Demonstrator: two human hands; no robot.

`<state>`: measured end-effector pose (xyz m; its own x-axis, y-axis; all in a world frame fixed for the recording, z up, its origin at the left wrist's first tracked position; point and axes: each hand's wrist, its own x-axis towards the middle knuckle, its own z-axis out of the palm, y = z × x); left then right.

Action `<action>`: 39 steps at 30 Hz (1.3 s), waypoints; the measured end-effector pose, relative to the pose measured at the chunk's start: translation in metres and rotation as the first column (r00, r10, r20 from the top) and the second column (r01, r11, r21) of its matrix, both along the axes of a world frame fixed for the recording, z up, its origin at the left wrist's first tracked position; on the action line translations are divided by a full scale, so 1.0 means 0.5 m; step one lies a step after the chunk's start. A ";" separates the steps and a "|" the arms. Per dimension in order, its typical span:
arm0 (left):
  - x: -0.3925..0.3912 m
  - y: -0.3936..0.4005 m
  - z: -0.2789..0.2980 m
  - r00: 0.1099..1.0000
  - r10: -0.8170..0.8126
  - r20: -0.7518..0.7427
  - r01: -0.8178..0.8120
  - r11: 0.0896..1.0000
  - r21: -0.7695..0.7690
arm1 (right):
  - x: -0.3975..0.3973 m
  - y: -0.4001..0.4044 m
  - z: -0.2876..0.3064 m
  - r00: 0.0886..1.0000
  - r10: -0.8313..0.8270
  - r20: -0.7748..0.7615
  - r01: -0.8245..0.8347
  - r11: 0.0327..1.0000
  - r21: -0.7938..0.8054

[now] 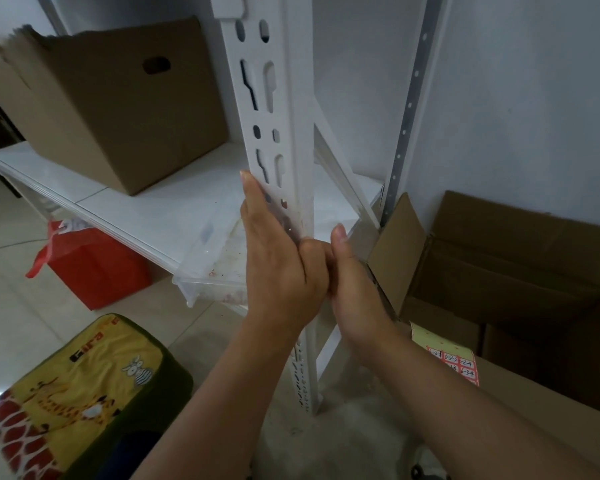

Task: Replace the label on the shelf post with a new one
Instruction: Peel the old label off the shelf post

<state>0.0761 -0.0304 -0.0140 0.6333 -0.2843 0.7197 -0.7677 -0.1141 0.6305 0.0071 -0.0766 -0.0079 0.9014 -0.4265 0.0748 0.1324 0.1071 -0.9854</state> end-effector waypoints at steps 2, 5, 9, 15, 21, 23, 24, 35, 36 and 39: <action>0.000 0.002 0.005 1.000 -0.020 -0.005 0.020 1.000 -0.019 | -0.001 0.001 0.001 1.000 0.006 0.000 -0.006 1.000 -0.003; 0.002 0.004 0.010 1.000 -0.015 -0.015 0.014 1.000 -0.024 | -0.001 0.002 0.001 1.000 0.010 0.007 -0.010 1.000 0.000; -0.004 0.002 0.017 0.997 0.042 -0.069 -0.043 0.999 -0.016 | 0.001 0.002 0.002 1.000 0.007 0.007 -0.006 1.000 -0.004; -0.007 -0.002 0.019 0.996 0.080 -0.047 -0.081 0.996 -0.022 | -0.002 0.005 0.006 1.000 0.008 0.000 -0.008 1.000 0.000; -0.006 -0.006 0.009 0.995 0.086 -0.040 -0.087 0.996 -0.034 | -0.004 0.004 0.009 1.000 0.019 -0.015 -0.019 1.000 0.005; -0.005 -0.008 0.003 0.997 0.068 -0.030 -0.069 0.997 -0.033 | -0.003 0.002 0.008 1.000 0.021 -0.007 -0.021 1.000 0.003; -0.004 -0.009 -0.001 0.998 0.062 -0.031 -0.063 0.998 -0.031 | -0.003 0.002 0.008 1.000 0.020 -0.005 -0.020 1.000 0.000; 0.001 0.002 0.010 0.999 -0.027 -0.037 0.024 0.997 -0.079 | -0.002 0.003 0.007 1.000 0.024 -0.019 -0.024 1.000 -0.012; 0.000 0.000 0.013 0.998 -0.023 -0.059 0.018 0.996 -0.086 | -0.002 0.003 0.009 1.000 0.020 -0.018 -0.020 1.000 -0.017; -0.004 -0.003 0.024 0.993 -0.010 -0.114 -0.002 0.994 -0.106 | -0.003 0.003 0.006 1.000 -0.002 -0.025 0.001 1.000 -0.020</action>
